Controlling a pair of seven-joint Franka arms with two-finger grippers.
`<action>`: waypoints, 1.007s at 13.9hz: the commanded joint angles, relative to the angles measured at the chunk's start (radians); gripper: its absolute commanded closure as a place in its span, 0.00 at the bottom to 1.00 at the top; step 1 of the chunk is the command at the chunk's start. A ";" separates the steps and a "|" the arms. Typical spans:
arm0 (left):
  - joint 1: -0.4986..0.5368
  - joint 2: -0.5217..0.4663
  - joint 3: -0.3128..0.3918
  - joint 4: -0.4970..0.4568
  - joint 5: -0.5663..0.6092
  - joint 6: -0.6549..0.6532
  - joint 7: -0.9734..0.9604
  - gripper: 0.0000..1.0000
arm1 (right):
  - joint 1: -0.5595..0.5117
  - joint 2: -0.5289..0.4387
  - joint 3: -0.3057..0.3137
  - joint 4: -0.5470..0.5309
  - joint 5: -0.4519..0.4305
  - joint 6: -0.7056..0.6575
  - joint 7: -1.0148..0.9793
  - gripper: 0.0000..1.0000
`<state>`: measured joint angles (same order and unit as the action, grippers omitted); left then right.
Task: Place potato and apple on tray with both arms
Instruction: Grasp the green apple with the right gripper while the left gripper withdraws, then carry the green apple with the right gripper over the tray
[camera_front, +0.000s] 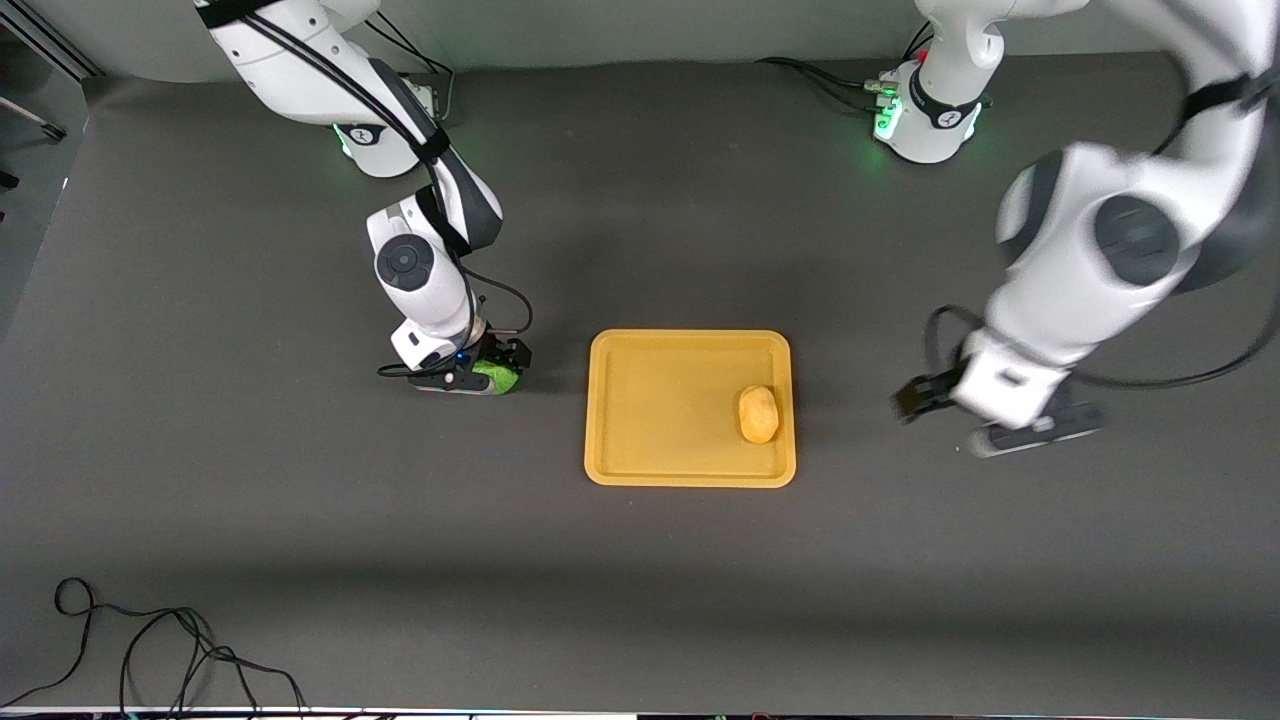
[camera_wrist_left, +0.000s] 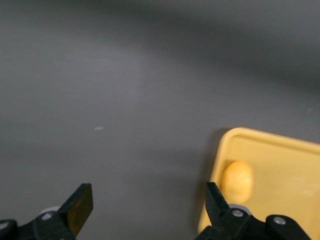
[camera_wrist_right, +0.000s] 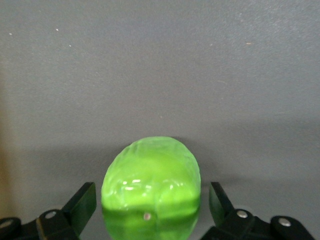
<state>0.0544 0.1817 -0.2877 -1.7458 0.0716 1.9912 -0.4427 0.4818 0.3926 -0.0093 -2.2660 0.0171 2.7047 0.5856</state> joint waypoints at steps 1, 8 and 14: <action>0.106 -0.103 -0.004 -0.050 0.010 -0.096 0.236 0.00 | 0.011 0.014 -0.006 0.028 0.001 0.010 0.002 0.36; 0.220 -0.188 0.002 -0.075 0.008 -0.144 0.481 0.00 | 0.001 -0.142 -0.018 0.259 0.000 -0.398 0.002 0.38; 0.232 -0.189 0.030 -0.078 -0.010 -0.181 0.610 0.00 | 0.018 -0.082 -0.009 0.745 -0.003 -0.878 0.048 0.38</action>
<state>0.2790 0.0225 -0.2734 -1.8013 0.0721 1.8324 0.1082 0.4827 0.2156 -0.0216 -1.6868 0.0170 1.9007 0.5890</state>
